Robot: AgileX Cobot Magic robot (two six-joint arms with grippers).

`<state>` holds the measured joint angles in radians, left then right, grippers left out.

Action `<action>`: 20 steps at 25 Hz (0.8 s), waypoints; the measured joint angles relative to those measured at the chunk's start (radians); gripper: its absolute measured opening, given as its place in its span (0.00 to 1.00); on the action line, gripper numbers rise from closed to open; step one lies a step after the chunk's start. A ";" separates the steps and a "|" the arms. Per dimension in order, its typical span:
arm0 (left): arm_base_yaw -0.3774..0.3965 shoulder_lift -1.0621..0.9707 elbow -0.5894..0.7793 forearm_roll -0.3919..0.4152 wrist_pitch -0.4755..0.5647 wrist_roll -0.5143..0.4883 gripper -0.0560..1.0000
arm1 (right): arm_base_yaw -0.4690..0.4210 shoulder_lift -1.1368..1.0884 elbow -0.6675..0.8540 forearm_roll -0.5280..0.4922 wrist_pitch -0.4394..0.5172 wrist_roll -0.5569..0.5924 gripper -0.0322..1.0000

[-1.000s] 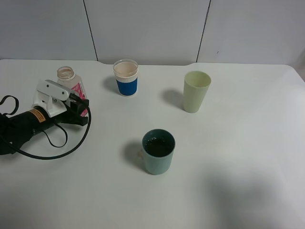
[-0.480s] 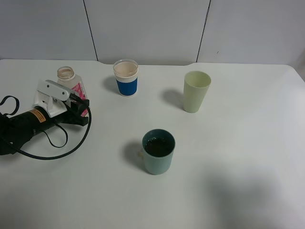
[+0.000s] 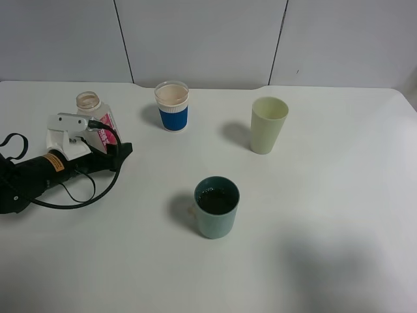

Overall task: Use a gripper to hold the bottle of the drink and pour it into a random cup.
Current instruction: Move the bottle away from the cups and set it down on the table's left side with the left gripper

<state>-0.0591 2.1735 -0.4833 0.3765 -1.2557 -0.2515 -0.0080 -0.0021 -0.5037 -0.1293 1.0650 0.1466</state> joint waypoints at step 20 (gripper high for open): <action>0.000 -0.303 0.006 -0.038 0.032 -0.127 0.91 | 0.000 0.000 0.000 0.000 0.000 0.000 1.00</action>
<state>-0.0591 1.8709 -0.4770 0.3382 -1.2235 -0.3786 -0.0080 -0.0021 -0.5037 -0.1293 1.0650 0.1466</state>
